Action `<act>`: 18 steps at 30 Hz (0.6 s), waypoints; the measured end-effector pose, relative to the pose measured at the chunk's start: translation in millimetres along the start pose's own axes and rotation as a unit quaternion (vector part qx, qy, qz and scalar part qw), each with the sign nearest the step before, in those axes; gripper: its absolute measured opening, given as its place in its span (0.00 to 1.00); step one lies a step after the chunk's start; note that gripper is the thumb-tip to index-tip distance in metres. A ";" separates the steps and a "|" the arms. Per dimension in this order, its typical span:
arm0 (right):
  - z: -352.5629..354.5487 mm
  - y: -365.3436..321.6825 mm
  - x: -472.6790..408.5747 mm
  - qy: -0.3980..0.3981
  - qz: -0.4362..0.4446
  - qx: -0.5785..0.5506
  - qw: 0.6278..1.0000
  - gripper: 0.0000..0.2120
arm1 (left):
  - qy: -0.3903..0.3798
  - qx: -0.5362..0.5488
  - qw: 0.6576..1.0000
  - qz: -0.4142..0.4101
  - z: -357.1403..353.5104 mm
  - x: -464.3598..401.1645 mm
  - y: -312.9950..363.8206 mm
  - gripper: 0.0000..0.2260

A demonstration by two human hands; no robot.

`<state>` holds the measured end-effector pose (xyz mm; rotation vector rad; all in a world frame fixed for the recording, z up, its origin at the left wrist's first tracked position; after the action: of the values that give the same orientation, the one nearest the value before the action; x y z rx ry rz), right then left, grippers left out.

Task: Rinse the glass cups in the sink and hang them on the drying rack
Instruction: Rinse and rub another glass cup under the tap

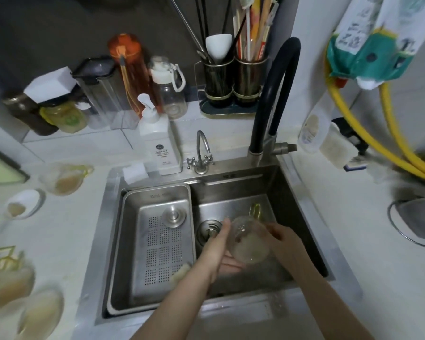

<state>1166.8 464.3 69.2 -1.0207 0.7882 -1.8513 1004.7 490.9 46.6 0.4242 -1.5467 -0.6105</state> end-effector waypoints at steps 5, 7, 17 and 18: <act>2.0 -9.0 -3.5 0.031 0.095 0.041 0.994 0.33 | -0.025 0.006 1.000 0.017 2.0 12.1 9.6 0.43; 0.8 -9.4 -3.3 0.046 0.093 0.052 0.993 0.36 | -0.018 -0.013 1.000 -0.005 2.1 17.3 13.4 0.44; 0.2 -20.7 8.1 0.032 0.057 0.028 0.997 0.33 | 0.010 -0.087 0.986 -0.144 6.9 40.9 14.4 0.19; -0.9 -20.6 7.2 0.031 0.057 0.024 0.998 0.31 | 0.015 -0.087 0.985 -0.148 7.2 41.4 15.0 0.17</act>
<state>1156.2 466.9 88.1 -0.8744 0.8186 -1.8029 996.0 478.4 88.6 0.5327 -1.3988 -0.9583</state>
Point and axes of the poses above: each hand's wrist, its own x-axis away from the middle knuckle, its own z-axis out of the back of the hand, y = z × x, the point moved 1 cm from there along -x, towards the middle knuckle, and after that the axes turned 7 degrees about y, right-handed, at the moved point
